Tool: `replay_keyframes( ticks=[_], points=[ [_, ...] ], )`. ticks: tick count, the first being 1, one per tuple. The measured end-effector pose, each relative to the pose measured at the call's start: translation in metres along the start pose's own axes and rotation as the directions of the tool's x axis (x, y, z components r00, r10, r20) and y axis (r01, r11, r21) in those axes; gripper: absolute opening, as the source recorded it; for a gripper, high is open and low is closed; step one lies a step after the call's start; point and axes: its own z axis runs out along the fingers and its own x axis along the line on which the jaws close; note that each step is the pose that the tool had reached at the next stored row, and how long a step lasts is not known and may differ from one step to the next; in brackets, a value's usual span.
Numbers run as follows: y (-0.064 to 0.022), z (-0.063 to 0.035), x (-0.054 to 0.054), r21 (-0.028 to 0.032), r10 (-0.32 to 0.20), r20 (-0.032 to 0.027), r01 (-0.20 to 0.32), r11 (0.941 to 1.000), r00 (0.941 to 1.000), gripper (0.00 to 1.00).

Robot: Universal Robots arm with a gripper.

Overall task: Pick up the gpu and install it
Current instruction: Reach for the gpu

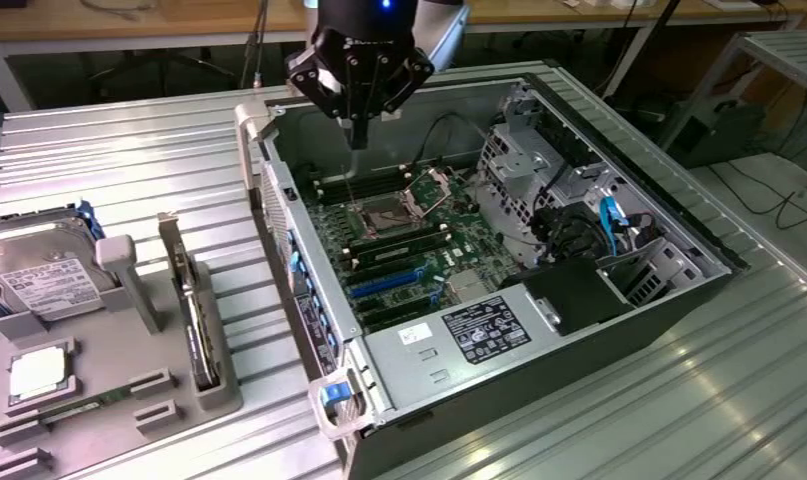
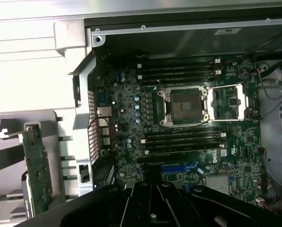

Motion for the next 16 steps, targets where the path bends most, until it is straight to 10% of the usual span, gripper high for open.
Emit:
replay_keyframes(
  ticks=[16],
  points=[
    [-0.0012, -0.0005, 0.016, 0.0, 0.0, 0.0, 0.0, 1.0, 1.0, 0.11]
  ],
)
